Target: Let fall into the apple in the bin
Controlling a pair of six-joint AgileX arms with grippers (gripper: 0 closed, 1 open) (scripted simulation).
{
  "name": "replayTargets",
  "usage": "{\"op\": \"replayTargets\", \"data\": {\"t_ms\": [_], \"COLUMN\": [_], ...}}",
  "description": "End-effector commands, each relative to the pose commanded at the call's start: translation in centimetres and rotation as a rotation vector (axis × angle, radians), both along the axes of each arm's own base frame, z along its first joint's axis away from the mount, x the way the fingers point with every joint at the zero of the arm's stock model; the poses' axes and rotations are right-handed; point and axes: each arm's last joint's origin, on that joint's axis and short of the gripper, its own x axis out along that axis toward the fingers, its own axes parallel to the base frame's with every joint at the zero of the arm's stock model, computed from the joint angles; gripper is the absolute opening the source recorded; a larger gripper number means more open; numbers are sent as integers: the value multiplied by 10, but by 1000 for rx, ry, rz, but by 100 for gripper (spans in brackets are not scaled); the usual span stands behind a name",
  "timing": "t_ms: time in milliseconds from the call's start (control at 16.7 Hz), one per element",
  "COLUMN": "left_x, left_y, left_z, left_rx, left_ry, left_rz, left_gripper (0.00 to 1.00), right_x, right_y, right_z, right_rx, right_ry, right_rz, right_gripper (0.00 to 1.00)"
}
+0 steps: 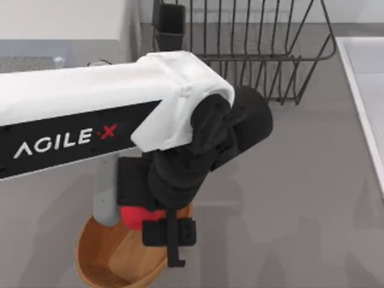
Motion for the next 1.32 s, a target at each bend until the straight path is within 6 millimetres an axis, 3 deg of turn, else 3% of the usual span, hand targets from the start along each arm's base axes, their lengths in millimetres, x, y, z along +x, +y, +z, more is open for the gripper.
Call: {"op": "replayTargets", "data": {"t_ms": [180,420,1200,1320], "left_x": [-2,-2,-2,-2], "left_y": [5,5,5,5], "left_z": [-17,-18,-18,-18], "left_rx": [15,17,17,17], "left_ry": [31,35,35,35], "left_rz": [-7,-8,-8,-8], "left_gripper": [0,0,98,100], "right_x": [0,0,0,0], "right_y": [0,0,0,0], "right_z": [0,0,0,0], "right_rx": [0,0,0,0], "right_ry": [0,0,0,0], "right_rz": [0,0,0,0], "right_gripper": [100,100,100,100]}}
